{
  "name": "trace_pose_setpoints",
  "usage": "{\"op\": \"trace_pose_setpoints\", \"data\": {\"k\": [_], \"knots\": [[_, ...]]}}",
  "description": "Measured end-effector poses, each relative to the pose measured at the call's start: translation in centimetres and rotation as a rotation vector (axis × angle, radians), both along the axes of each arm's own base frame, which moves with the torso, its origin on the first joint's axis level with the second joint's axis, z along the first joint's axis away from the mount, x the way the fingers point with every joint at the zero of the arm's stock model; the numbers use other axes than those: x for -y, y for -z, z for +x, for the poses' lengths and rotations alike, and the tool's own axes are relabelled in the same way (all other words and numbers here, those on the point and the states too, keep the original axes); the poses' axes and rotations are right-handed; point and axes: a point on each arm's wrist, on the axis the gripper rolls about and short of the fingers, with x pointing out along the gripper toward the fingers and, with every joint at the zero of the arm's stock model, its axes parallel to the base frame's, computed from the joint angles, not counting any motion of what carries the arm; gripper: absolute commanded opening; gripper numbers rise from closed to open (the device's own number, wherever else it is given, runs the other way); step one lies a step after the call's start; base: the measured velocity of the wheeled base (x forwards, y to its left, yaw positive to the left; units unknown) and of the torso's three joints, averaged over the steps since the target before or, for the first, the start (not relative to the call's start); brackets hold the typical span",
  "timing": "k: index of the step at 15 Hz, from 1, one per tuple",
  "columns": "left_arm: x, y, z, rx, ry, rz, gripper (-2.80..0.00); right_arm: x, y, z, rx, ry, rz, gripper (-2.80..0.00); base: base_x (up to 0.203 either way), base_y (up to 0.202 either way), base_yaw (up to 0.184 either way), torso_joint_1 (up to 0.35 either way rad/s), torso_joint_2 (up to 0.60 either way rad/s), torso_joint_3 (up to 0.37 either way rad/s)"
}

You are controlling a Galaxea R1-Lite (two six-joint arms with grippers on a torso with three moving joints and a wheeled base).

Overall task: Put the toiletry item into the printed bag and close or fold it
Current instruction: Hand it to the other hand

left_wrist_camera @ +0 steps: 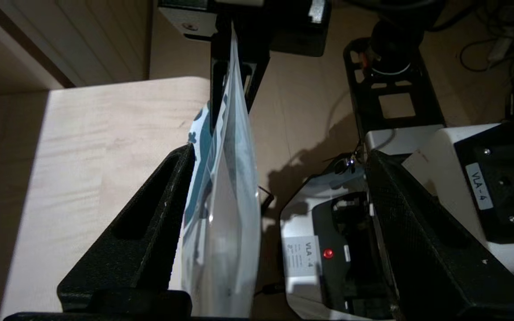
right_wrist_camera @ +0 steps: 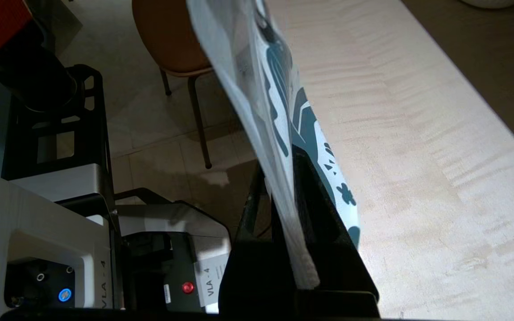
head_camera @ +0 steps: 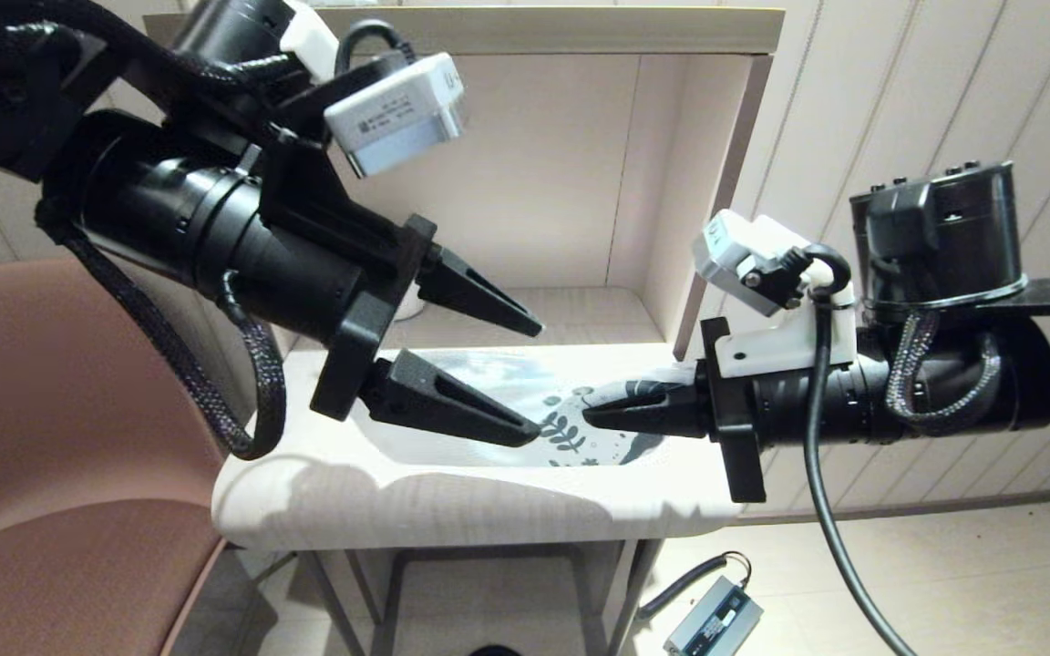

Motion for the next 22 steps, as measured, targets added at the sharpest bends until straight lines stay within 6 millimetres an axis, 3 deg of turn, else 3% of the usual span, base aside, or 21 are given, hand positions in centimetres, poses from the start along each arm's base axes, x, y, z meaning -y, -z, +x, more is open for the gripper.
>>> {"op": "trace_pose_setpoints", "data": {"k": [2,3,7,10,14,17,22], "knots": [[-0.8,-0.9,-0.7,0.023,-0.008,-0.02,0.0,0.1,-0.1,-0.1,0.003,0.001,0.002,-2.8,0.0,0.0,0.0,0.0,0.0,0.0],[-1.1,-1.3,-0.9,0.032,-0.015,-0.025,-2.8,0.1,-0.1,-0.2,0.005,0.0,0.003,-2.8,0.0,0.0,0.0,0.0,0.0,0.0],[-2.7,-2.1,-1.2,0.026,-0.066,-0.049,-2.8,0.5,-0.5,-0.5,0.01,0.003,0.012,-2.8,0.0,0.0,0.0,0.0,0.0,0.0],[-3.5,-2.7,0.0,-0.03,-0.148,-0.078,-2.8,0.7,-0.9,-0.8,0.016,0.009,0.024,-2.8,0.0,0.0,0.0,0.0,0.0,0.0],[-6.1,0.4,1.0,-0.166,-0.206,-0.058,-2.8,1.3,-1.7,-1.4,0.024,0.021,0.046,-2.8,0.0,0.0,0.0,0.0,0.0,0.0],[-8.6,2.4,0.1,-0.189,-0.277,-0.069,-2.8,1.5,-2.1,-1.7,0.03,0.025,0.054,-2.8,0.0,0.0,0.0,0.0,0.0,0.0],[-13.4,1.4,-2.3,-0.136,-0.407,-0.16,-2.8,1.7,-1.9,-1.7,0.023,0.03,0.051,-2.8,0.0,0.0,0.0,0.0,0.0,0.0]]}}
